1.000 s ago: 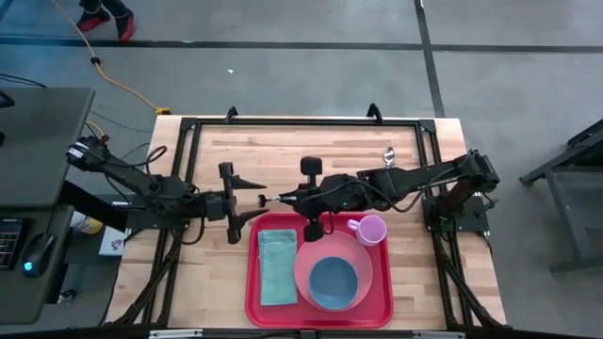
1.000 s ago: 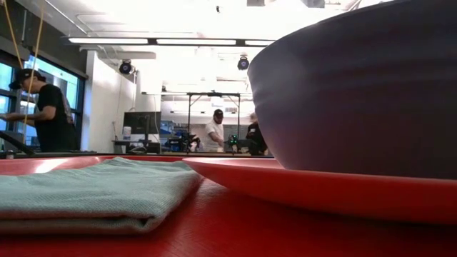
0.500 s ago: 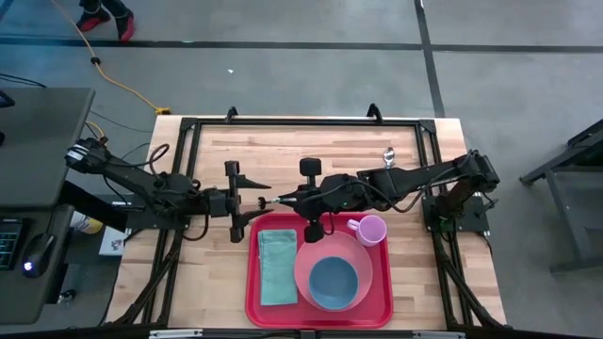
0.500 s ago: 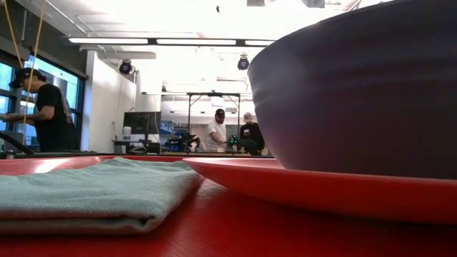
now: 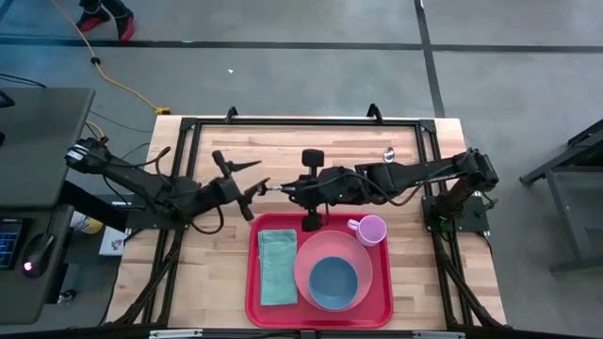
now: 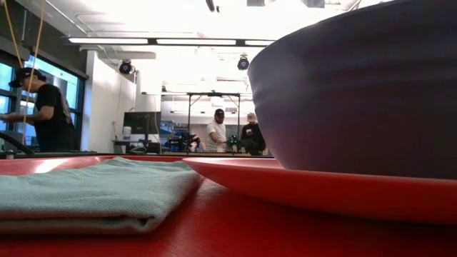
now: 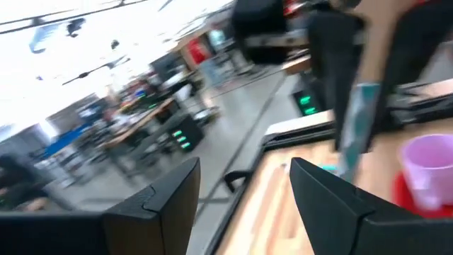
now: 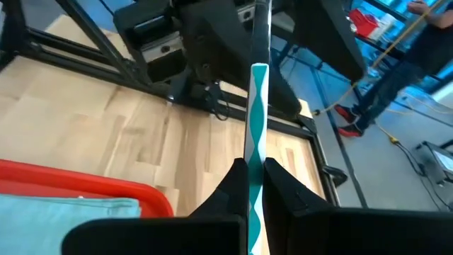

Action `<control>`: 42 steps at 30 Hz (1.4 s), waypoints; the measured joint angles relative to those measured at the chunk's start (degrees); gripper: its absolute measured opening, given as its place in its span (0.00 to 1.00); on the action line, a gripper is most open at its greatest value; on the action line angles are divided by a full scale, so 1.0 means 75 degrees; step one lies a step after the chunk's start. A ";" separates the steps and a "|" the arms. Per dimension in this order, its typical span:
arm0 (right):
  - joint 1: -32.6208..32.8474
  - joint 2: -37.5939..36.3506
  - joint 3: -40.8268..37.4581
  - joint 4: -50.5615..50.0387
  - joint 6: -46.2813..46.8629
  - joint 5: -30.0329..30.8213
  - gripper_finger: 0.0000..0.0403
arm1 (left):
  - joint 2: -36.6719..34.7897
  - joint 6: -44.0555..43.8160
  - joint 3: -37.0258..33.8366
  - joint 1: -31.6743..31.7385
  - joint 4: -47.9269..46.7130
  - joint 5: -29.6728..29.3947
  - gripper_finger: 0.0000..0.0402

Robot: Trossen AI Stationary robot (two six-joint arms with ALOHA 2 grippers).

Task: Set up tray
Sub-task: Put the blue fork on the blue napkin

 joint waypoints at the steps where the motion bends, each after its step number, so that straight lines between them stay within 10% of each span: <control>1: -0.0032 0.0000 0.0000 -0.0010 -0.0003 0.0026 0.00 | 0.0020 0.0031 0.0000 -0.0050 0.0010 -0.0242 0.62; 11: -0.0287 0.0000 0.0000 -0.0028 -0.0088 0.0022 0.00 | -0.0086 0.0201 -0.0003 -0.0687 0.0314 0.1783 0.62; 23: -0.0447 0.0015 0.0000 0.0661 -0.0303 0.0369 0.00 | -0.0009 0.0490 -0.0006 -0.0925 0.1548 0.0856 0.62; 36: -0.0389 0.0972 -0.0003 0.2761 -0.0813 0.4594 0.00 | -0.0002 0.0719 -0.0006 -0.0927 0.1555 0.0543 0.62; 42: -0.0305 0.1715 -0.0003 0.4490 -0.1781 0.4837 0.00 | -0.0003 0.1232 -0.0003 -0.0925 0.1857 -0.0377 0.62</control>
